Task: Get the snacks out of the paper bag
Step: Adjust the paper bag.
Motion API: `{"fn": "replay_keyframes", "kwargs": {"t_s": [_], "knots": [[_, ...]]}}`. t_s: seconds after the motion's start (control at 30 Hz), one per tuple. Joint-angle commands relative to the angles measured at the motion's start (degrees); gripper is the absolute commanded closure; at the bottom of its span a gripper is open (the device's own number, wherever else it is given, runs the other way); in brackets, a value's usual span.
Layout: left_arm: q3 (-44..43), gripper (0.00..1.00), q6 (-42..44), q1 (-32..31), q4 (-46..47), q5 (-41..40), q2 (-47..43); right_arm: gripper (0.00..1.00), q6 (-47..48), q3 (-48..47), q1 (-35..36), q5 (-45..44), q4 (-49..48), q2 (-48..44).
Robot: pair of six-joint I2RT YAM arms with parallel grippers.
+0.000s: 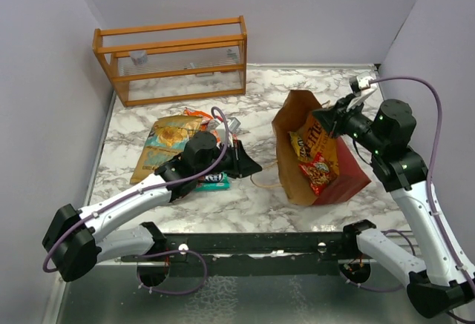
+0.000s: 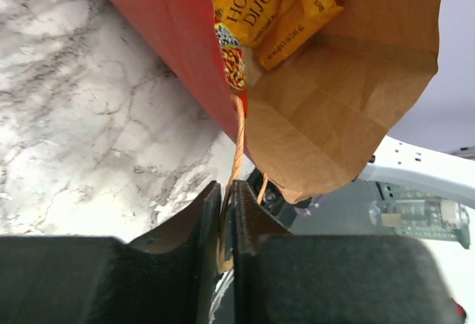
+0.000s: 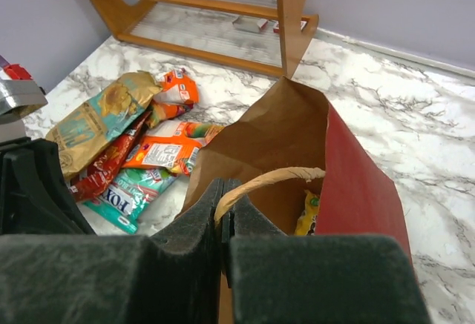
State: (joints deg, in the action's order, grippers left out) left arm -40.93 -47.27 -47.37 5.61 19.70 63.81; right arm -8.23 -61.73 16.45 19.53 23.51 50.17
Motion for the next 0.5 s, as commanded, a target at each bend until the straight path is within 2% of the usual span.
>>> {"fn": "replay_keyframes", "kwargs": {"t_s": [0.0,0.1,0.17,0.23,0.33,0.47], "knots": [[-2.7,0.80,5.4,-0.3,-6.8,-5.9,-3.1,0.98,-4.1,1.2,0.0,1.9,-0.7,-1.6],[-3.9,0.75,6.9,-0.2,-10.1,-7.3,-4.7,0.98,-8.6,6.6,0.0,15.4,-6.2,-2.4],[-4.9,0.71,8.4,-0.2,-11.7,-8.5,-5.6,0.97,-14.5,12.3,0.0,25.3,-13.1,-2.7],[-5.8,0.69,9.6,-0.3,-13.3,-10.3,-6.0,0.97,-21.0,18.1,0.1,31.2,-20.3,-2.9],[-6.9,0.67,11.1,-0.2,-15.8,-11.9,-5.8,0.97,-23.9,21.8,0.2,33.7,-23.3,-3.4],[-6.6,0.63,10.9,-0.2,-14.8,-11.3,-5.9,0.97,-20.9,18.8,0.2,33.9,-19.1,-3.5]]}}
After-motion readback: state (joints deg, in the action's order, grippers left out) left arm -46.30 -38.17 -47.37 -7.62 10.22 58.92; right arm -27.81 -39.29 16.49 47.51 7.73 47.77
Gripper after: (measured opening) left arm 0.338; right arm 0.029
